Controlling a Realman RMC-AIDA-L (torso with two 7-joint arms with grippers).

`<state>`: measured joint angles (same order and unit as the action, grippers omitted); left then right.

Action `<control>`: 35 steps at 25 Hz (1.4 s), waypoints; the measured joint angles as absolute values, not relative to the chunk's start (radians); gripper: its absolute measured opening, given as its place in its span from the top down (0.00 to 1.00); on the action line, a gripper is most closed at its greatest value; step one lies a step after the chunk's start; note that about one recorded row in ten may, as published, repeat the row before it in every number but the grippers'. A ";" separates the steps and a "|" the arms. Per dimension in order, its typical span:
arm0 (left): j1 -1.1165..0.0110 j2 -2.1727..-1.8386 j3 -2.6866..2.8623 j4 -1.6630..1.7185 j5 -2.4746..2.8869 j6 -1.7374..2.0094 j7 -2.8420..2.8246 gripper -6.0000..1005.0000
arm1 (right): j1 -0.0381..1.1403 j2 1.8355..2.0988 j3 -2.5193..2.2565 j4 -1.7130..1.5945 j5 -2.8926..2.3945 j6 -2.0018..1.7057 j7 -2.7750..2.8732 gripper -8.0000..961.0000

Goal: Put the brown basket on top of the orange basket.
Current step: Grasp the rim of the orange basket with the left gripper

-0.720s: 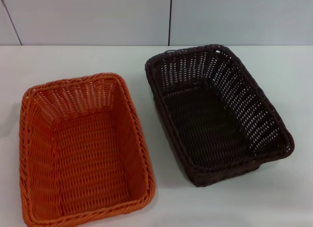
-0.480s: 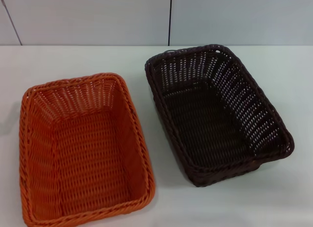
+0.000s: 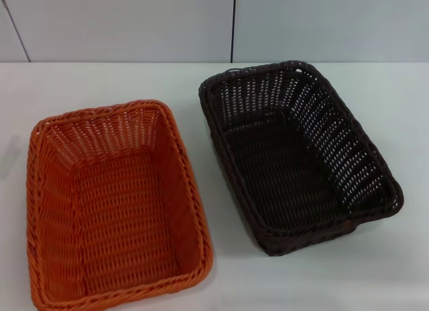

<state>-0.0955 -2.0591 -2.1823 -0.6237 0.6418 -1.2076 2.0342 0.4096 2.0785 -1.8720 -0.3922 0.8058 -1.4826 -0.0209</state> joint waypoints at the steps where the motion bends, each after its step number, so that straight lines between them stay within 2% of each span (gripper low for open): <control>1: -0.097 -2.059 -2.182 -0.624 0.640 -1.207 2.035 0.21 | 0.410 2.078 -1.872 -0.392 0.806 -1.482 -0.021 0.26; 22: -0.122 -2.062 -2.210 -0.610 0.572 -1.222 2.024 0.21 | 0.409 2.080 -1.886 -0.397 0.806 -1.479 -0.017 0.26; 29: -0.128 -2.063 -2.210 -0.581 0.452 -1.353 2.007 0.21 | 0.408 2.081 -1.888 -0.397 0.807 -1.489 -0.017 0.26; 35: -0.176 -2.057 -2.210 -0.559 0.353 -1.454 1.893 0.21 | 0.410 2.082 -1.890 -0.400 0.807 -1.489 -0.017 0.26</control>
